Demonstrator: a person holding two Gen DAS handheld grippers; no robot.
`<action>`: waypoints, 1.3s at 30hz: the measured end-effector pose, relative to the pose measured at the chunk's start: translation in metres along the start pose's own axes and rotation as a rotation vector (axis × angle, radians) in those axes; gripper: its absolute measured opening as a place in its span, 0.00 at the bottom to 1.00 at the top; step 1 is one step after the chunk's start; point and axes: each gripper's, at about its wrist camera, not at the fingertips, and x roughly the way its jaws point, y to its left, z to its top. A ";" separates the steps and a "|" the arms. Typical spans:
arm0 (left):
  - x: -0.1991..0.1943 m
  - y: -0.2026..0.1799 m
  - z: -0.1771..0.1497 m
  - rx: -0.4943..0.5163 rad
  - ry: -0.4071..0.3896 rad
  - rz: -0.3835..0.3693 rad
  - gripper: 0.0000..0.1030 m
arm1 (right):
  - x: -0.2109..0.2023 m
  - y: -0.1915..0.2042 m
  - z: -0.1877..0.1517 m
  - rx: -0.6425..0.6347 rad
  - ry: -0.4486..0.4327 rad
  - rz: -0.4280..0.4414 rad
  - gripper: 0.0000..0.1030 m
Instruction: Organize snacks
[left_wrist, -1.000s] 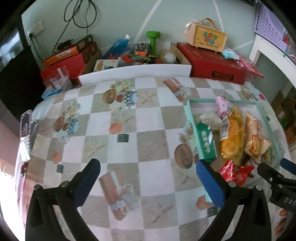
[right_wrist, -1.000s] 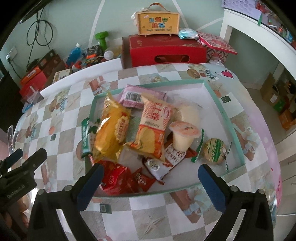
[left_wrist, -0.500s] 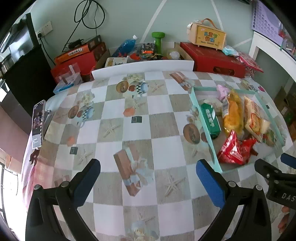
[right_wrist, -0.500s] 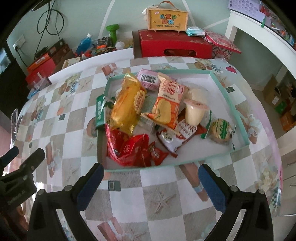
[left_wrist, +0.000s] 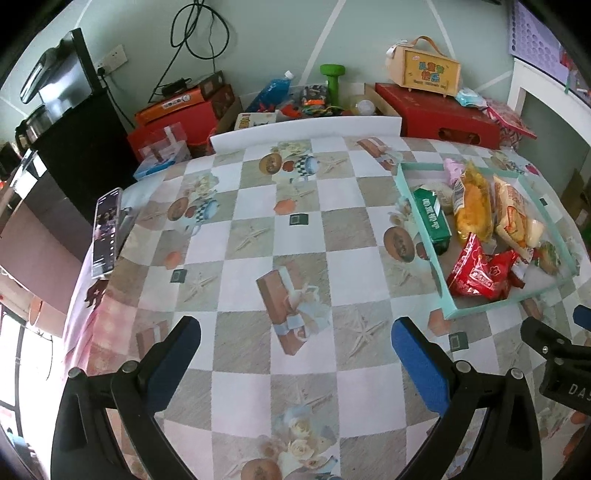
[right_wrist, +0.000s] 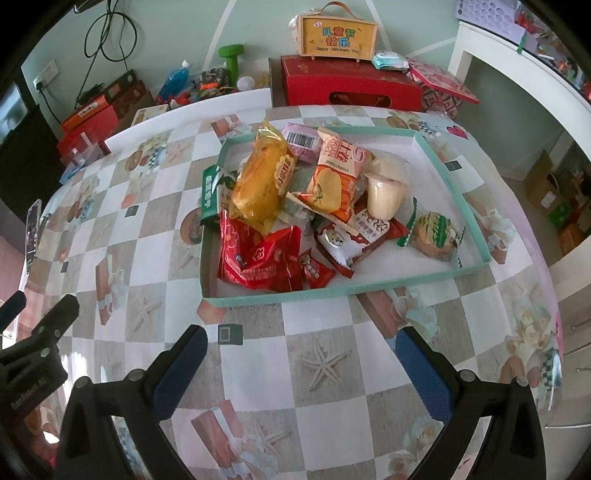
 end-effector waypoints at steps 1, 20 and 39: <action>-0.001 0.001 -0.001 -0.003 0.002 -0.002 1.00 | -0.001 0.000 -0.001 -0.001 0.000 0.000 1.00; -0.011 -0.002 -0.007 -0.001 0.006 -0.007 1.00 | -0.012 -0.001 -0.007 -0.014 -0.020 -0.006 1.00; -0.005 0.000 -0.007 -0.008 0.020 -0.009 1.00 | -0.010 -0.002 -0.005 -0.017 -0.023 -0.008 1.00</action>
